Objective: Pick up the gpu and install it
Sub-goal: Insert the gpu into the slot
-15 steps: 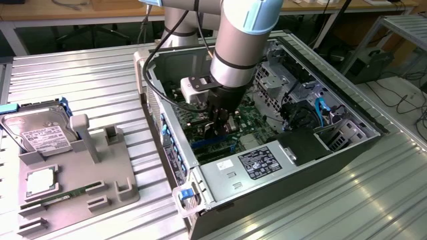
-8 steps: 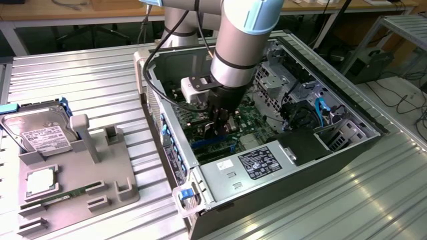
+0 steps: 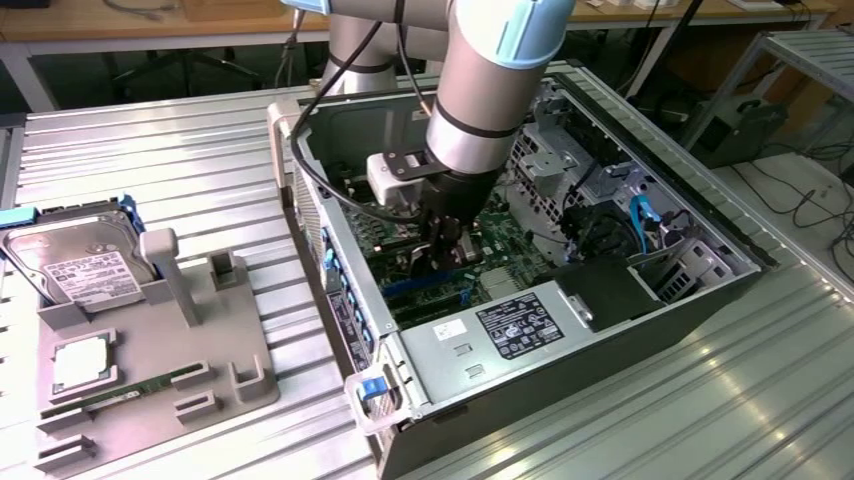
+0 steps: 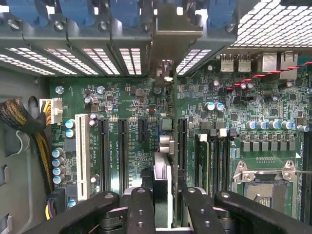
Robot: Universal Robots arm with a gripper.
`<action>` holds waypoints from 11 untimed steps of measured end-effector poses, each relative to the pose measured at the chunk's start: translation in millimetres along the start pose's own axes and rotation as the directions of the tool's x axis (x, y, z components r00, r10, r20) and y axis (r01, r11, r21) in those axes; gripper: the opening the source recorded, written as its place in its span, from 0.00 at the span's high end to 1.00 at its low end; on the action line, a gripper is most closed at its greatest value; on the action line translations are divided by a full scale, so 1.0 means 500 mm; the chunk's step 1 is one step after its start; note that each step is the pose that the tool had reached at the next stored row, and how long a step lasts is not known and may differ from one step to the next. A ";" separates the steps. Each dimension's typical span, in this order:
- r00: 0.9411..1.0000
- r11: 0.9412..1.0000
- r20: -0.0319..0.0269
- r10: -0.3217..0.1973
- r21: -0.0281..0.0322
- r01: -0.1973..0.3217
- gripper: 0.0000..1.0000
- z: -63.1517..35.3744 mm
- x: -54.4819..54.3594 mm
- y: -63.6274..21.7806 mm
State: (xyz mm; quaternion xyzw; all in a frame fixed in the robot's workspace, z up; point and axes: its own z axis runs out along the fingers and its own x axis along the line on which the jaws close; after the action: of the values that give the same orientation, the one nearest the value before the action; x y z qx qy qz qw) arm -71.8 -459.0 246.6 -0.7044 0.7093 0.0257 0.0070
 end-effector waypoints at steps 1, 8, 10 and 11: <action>1.000 1.000 -0.002 0.000 0.000 0.000 0.73 0.000 0.000 -0.001; 0.999 1.000 -0.038 0.002 -0.001 -0.002 0.73 0.000 0.000 -0.001; 0.999 1.000 -0.039 0.002 -0.001 -0.002 0.73 0.000 0.000 -0.001; 0.999 1.000 -0.039 0.002 -0.002 -0.002 0.73 0.000 0.000 -0.001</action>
State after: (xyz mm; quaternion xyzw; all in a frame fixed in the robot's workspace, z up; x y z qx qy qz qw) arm -71.3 -459.0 246.6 -0.7042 0.7099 0.0123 -0.0076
